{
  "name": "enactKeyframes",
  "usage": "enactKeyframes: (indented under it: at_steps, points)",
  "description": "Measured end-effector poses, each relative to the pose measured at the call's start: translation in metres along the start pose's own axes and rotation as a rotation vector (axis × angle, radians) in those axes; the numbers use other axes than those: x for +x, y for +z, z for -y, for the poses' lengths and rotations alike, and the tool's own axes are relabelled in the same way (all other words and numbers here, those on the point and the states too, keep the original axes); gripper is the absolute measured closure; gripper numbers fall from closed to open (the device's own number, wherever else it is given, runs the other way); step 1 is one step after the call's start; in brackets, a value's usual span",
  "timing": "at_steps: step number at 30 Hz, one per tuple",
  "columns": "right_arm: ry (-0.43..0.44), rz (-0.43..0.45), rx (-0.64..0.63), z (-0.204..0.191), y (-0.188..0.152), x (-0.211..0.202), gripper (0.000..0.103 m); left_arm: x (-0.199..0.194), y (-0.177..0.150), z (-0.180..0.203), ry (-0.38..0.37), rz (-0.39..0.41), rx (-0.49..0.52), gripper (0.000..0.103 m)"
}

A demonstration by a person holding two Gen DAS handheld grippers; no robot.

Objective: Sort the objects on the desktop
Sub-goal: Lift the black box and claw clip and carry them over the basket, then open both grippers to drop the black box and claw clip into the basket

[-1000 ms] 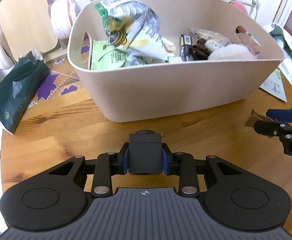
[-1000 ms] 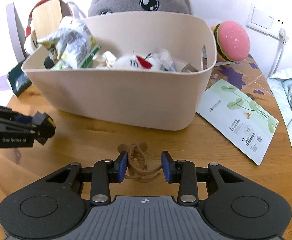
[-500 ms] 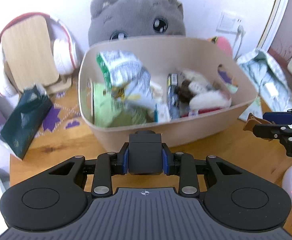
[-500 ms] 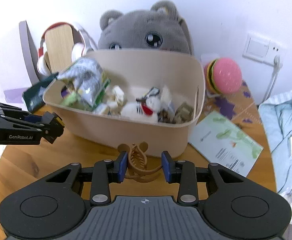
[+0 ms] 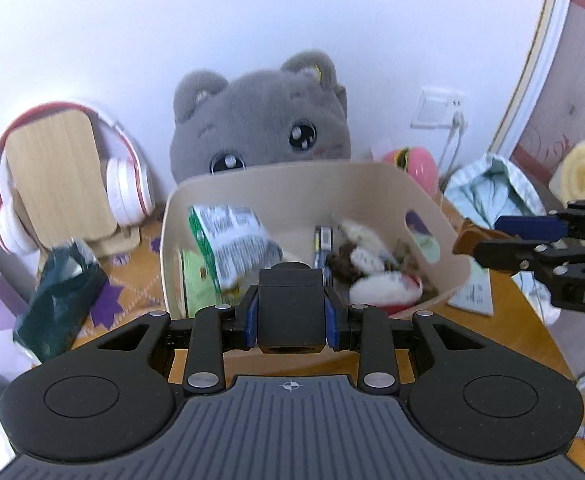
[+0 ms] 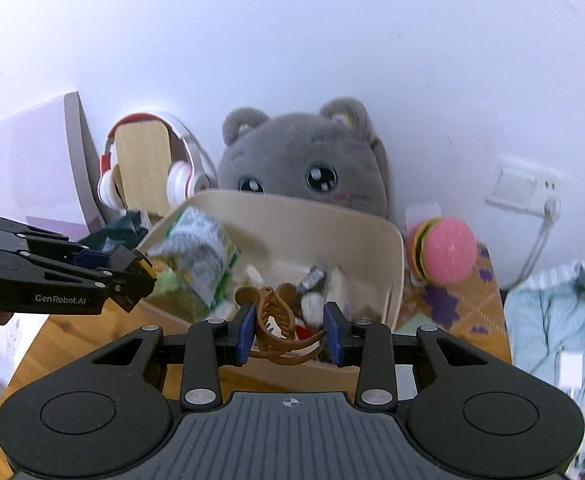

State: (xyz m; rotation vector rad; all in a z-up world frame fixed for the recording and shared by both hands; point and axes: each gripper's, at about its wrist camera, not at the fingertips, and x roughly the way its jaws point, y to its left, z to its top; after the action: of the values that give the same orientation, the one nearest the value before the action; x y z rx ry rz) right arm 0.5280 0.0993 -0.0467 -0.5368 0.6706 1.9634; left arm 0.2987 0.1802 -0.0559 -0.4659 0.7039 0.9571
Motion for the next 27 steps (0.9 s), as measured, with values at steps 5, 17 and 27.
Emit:
enactKeyframes:
  at_steps: [5, 17, 27]
  points:
    - [-0.002, 0.023, -0.016, 0.002, 0.02, 0.013, 0.069, 0.003, 0.025, 0.001, 0.02, 0.041, -0.001, 0.071]
    - [-0.061, -0.019, -0.023, 0.019, 0.04, 0.081, 0.069, 0.079, 0.054, 0.027, 0.093, -0.058, 0.05, 0.071]
    - [-0.084, -0.086, -0.019, 0.032, 0.026, 0.12, 0.057, 0.107, 0.041, 0.024, 0.129, -0.102, 0.0, 0.028]
